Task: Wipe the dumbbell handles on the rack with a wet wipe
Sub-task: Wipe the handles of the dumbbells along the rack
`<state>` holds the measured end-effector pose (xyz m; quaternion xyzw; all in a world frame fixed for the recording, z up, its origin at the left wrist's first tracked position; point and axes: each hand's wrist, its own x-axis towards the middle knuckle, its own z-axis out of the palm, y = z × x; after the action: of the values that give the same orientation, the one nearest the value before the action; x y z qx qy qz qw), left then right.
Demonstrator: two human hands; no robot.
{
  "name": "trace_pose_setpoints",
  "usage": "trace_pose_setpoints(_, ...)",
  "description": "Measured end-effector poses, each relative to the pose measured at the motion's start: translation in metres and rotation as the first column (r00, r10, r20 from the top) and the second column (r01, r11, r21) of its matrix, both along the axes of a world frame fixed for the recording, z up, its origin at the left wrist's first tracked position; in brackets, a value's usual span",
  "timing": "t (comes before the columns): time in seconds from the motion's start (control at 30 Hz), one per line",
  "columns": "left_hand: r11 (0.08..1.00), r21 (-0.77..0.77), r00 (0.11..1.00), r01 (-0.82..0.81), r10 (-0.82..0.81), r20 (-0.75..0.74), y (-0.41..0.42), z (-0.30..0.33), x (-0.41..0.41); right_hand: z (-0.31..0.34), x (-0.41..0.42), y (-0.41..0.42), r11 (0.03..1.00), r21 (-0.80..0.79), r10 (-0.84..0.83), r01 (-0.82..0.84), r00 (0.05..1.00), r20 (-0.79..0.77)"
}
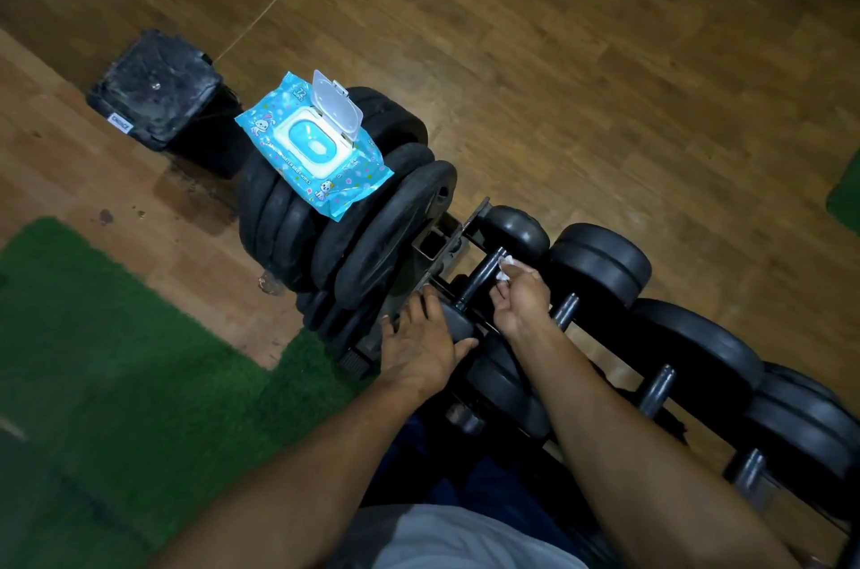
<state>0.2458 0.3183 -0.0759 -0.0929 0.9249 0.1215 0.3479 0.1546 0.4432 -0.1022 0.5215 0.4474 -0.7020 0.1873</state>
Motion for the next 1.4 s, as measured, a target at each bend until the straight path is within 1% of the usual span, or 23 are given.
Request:
trace_pose_setpoints(0.1,1.000,0.008,1.000,0.005,-0.005,-0.012,0.000,-0.002,0.001,0.002,0.013,0.007,0.973,0.100,0.210,-0.209,0.978,0.000)
trace_pose_setpoints(0.17,1.000,0.009,1.000,0.014,-0.014,-0.023,-0.001,-0.004,0.002,0.004,0.019,0.014,0.899,0.147,0.418,-0.413,0.908,0.000)
trace_pose_setpoints(0.2,1.000,0.007,0.999,0.017,-0.017,-0.029,-0.002,-0.004,0.002,0.006,0.021,0.015,0.825,0.164,0.550,-0.541,0.835,-0.009)
trace_pose_setpoints(0.27,1.000,0.006,0.999,0.020,-0.020,-0.033,-0.002,-0.003,0.002,0.007,0.023,0.015,0.580,0.232,0.804,-0.781,0.595,-0.007)
trace_pose_setpoints(0.3,1.000,0.010,0.999,0.021,-0.021,-0.033,-0.002,-0.002,0.001,0.006,0.022,0.015,0.455,0.273,0.878,-0.848,0.477,0.019)
trace_pose_setpoints(0.33,1.000,0.013,0.999,0.023,-0.022,-0.033,-0.002,-0.002,0.001,0.007,0.021,0.016,0.377,0.304,0.912,-0.875,0.407,0.041)
trace_pose_setpoints(0.37,1.000,0.014,0.999,0.024,-0.023,-0.034,-0.003,-0.003,0.001,0.010,0.019,0.017,0.362,0.305,0.919,-0.881,0.392,0.040)
trace_pose_setpoints(0.4,1.000,0.016,0.999,0.024,-0.024,-0.036,-0.003,-0.002,0.002,0.015,0.017,0.019,0.396,0.284,0.910,-0.873,0.415,0.011)
trace_pose_setpoints(0.47,0.999,0.024,0.999,0.026,-0.025,-0.046,-0.004,-0.003,0.003,0.025,0.016,0.027,0.520,0.214,0.852,-0.827,0.518,-0.069)
trace_pose_setpoints(0.53,0.999,0.036,0.998,0.027,-0.025,-0.060,-0.005,-0.003,0.005,0.031,0.019,0.037,0.621,0.160,0.784,-0.768,0.605,-0.137)
trace_pose_setpoints(0.63,0.998,0.060,0.996,0.016,-0.011,-0.086,-0.006,-0.003,0.006,0.035,0.027,0.056,0.720,0.167,0.694,-0.674,0.690,-0.206)
trace_pose_setpoints(0.77,0.997,0.077,0.989,-0.026,0.037,-0.140,-0.004,-0.005,0.012,0.045,0.037,0.086,0.764,0.262,0.644,-0.589,0.720,-0.259)
trace_pose_setpoints(0.8,0.995,0.088,0.988,-0.047,0.059,-0.143,-0.004,-0.006,0.013,0.044,0.039,0.095,0.759,0.289,0.649,-0.583,0.710,-0.273)
trace_pose_setpoints(0.87,0.992,0.097,0.986,-0.085,0.098,-0.135,-0.001,-0.005,0.014,0.040,0.042,0.111,0.711,0.361,0.700,-0.604,0.655,-0.284)
trace_pose_setpoints(0.93,0.990,0.093,0.980,-0.102,0.116,-0.162,0.004,-0.001,0.017,0.038,0.045,0.121,0.605,0.466,0.790,-0.646,0.558,-0.252)
trace_pose_setpoints(1.0,0.992,0.101,0.968,-0.082,0.103,-0.227,0.016,0.008,0.021,0.037,0.050,0.128,0.433,0.598,0.891,-0.674,0.422,-0.170)
trace_pose_setpoints(1.07,0.993,0.120,0.955,-0.018,0.052,-0.292,0.033,0.018,0.027,0.034,0.055,0.131,0.214,0.697,0.967,-0.684,0.248,-0.054)
trace_pose_setpoints(1.13,0.987,0.142,0.946,0.074,-0.025,-0.322,0.052,0.026,0.036,0.034,0.060,0.133,-0.039,0.744,0.997,-0.667,0.020,0.070)
trace_pose_setpoints(1.17,0.981,0.153,0.949,0.119,-0.067,-0.308,0.061,0.028,0.040,0.033,0.062,0.133,-0.144,0.755,0.990,-0.640,-0.086,0.116)
trace_pose_setpoints(1.23,0.970,0.170,0.963,0.173,-0.131,-0.235,0.078,0.028,0.050,0.033,0.064,0.136,-0.266,0.774,0.959,-0.575,-0.236,0.154)
trace_pose_setpoints(1.33,0.973,0.162,0.978,0.165,-0.140,-0.156,0.092,0.020,0.058,0.030,0.064,0.140,-0.398,0.798,0.902,-0.452,-0.353,0.250)
trace_pose_setpoints(1.37,0.975,0.152,0.978,0.161,-0.137,-0.154,0.093,0.018,0.058,0.029,0.063,0.141,-0.451,0.803,0.874,-0.389,-0.374,0.310)
trace_pose_setpoints(1.4,0.977,0.144,0.979,0.157,-0.135,-0.153,0.093,0.016,0.058,0.028,0.062,0.141,-0.487,0.811,0.853,-0.324,-0.374,0.364)
